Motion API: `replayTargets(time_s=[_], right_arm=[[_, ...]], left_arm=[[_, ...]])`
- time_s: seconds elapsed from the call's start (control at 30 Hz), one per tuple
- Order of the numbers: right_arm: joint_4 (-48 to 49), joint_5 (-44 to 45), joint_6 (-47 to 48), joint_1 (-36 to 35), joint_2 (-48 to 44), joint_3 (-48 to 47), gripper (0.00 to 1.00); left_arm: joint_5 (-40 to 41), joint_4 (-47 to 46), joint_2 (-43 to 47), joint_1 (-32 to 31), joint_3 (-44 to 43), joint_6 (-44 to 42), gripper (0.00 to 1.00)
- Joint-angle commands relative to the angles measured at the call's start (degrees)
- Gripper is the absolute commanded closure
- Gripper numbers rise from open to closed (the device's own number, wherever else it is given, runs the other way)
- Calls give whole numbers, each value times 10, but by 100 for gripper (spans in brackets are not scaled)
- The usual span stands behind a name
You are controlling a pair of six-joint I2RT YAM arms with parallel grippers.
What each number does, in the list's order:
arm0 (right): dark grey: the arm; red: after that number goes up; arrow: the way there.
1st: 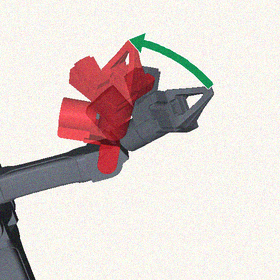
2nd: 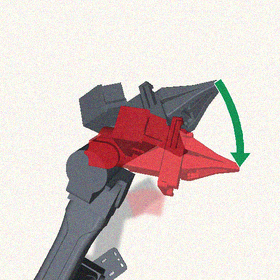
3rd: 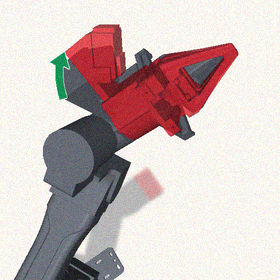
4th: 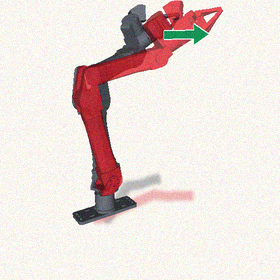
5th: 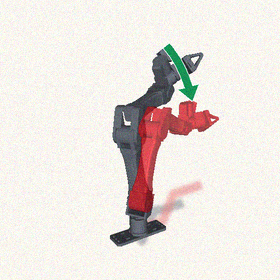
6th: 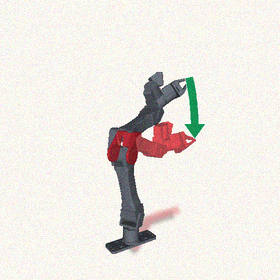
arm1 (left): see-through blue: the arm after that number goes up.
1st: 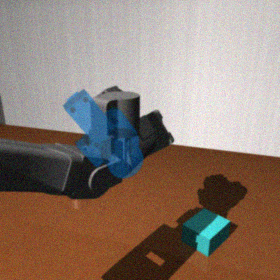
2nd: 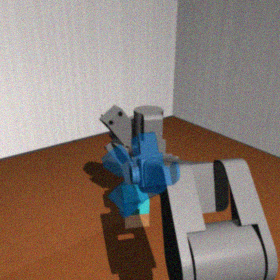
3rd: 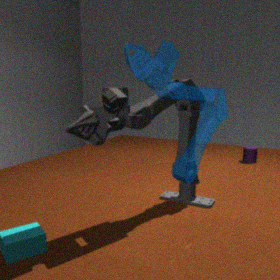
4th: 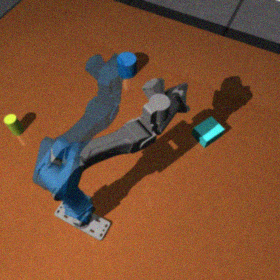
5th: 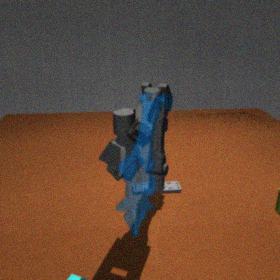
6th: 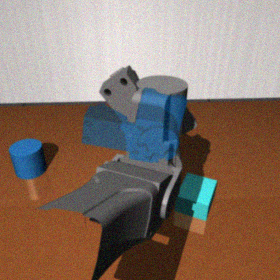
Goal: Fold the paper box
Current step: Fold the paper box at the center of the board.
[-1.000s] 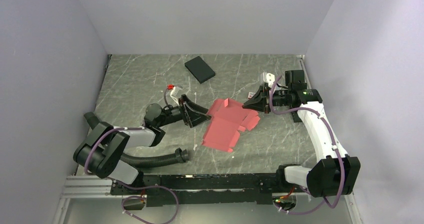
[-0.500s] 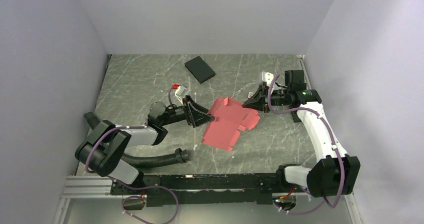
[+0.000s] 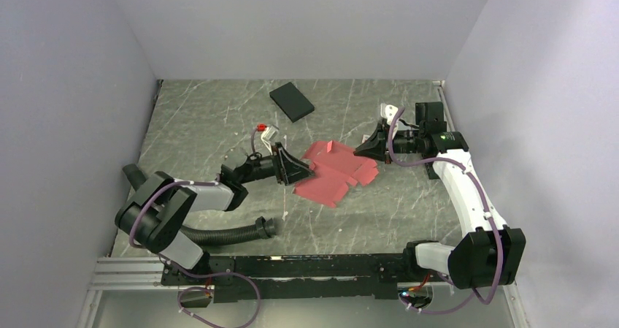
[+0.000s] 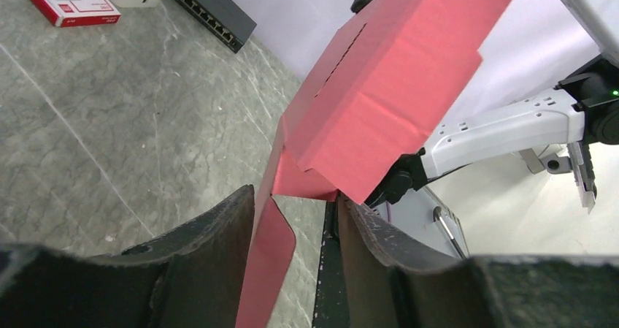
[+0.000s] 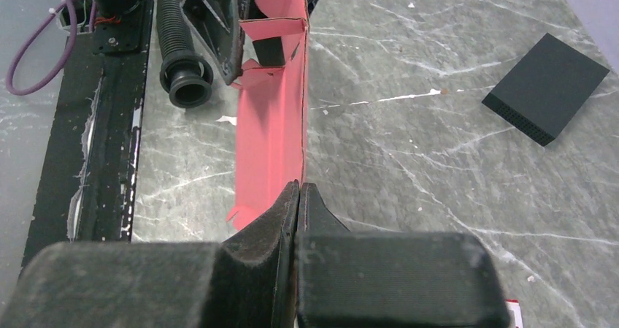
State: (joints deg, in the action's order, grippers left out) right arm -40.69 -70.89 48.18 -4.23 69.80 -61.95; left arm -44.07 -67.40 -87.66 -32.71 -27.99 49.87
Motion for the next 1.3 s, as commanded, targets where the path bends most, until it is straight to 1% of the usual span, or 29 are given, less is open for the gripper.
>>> replayTargets(time_s=[0.0, 0.1, 0.23, 0.33, 0.53, 0.63, 0.7, 0.83, 0.9, 1.0, 1.1, 1.27], right_arm=[[12, -23, 5, -3, -9, 2, 100], [11, -23, 6, -3, -8, 2, 100], [4, -26, 13, -3, -8, -1, 100], [-4, -30, 23, -3, -8, -3, 100], [-34, -49, 53, -3, -9, -10, 100], [-36, -50, 56, -2, -8, -10, 100], [-35, -51, 54, -3, -8, -9, 100], [-32, -52, 51, -3, -8, -8, 100], [-29, -52, 49, -3, -8, -7, 100], [-24, -52, 45, -3, -7, -5, 100], [-21, -52, 41, -4, -5, -4, 100], [-18, -50, 39, -6, -3, -3, 100]], left_arm=[[10, -22, -16, -2, -16, 9, 50], [11, -71, -22, -2, -6, 24, 47], [-4, -125, -7, 18, 24, 37, 33], [-8, -126, 24, 38, 50, 34, 27], [-23, -100, 96, 84, 89, 23, 21], [-18, -38, 122, 89, 84, 5, 22], [-22, -24, 115, 89, 73, 5, 25], [-47, -88, 64, 88, 56, 45, 33], [-55, -148, 30, 87, 51, 73, 36], [-55, -214, -18, 81, 48, 108, 38], [-51, -215, -37, 64, 37, 103, 38], [-49, -213, -41, 53, 22, 101, 37]])
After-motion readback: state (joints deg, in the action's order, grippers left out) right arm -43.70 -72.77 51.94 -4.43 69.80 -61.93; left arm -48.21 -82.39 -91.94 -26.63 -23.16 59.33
